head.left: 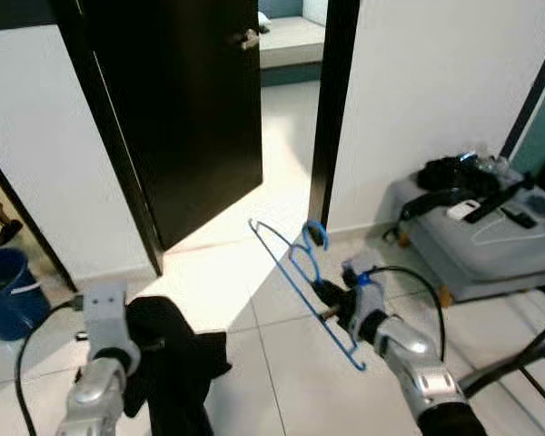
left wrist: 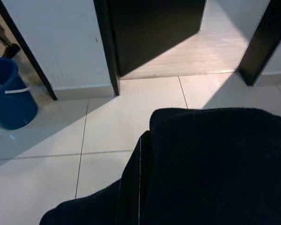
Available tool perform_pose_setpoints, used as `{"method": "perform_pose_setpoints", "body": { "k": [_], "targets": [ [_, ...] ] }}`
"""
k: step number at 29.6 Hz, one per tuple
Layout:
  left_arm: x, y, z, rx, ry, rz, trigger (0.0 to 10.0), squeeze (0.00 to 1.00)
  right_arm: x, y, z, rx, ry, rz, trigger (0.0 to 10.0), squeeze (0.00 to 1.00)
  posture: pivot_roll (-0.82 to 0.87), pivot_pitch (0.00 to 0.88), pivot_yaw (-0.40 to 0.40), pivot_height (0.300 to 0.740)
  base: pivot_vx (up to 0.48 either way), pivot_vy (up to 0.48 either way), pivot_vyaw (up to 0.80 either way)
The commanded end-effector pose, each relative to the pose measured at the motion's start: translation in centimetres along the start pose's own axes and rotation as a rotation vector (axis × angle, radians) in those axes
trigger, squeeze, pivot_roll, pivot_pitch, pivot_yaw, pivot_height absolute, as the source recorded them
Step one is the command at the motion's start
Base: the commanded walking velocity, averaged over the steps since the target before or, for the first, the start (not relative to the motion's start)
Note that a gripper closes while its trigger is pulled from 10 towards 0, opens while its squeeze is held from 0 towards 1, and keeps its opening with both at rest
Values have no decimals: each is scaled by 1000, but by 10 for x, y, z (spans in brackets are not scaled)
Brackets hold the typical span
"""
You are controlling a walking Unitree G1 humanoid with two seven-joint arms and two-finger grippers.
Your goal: Hang hanger
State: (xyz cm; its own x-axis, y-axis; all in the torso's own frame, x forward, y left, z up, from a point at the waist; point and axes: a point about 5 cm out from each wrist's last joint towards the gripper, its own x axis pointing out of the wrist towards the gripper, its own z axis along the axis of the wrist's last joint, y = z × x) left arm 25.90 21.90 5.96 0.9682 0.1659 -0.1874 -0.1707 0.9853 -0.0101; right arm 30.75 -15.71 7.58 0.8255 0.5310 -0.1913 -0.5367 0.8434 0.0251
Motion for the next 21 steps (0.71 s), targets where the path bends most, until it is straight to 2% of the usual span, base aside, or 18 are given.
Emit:
{"method": "perform_pose_setpoints", "body": {
  "k": [1, 21],
  "targets": [
    [0, 1, 2, 7, -15, 2, 10000, 0, -1, 0, -2, 13, 3, 3, 10000, 0, -22, 0, 39, 740, 0, 0, 756],
    [1, 1, 1, 5, -17, 7, 10000, 0, 0, 2, -3, 7, 8, 39, 10000, 0, -20, 0, 39, 740, 0, 0, 756]
  ]
}}
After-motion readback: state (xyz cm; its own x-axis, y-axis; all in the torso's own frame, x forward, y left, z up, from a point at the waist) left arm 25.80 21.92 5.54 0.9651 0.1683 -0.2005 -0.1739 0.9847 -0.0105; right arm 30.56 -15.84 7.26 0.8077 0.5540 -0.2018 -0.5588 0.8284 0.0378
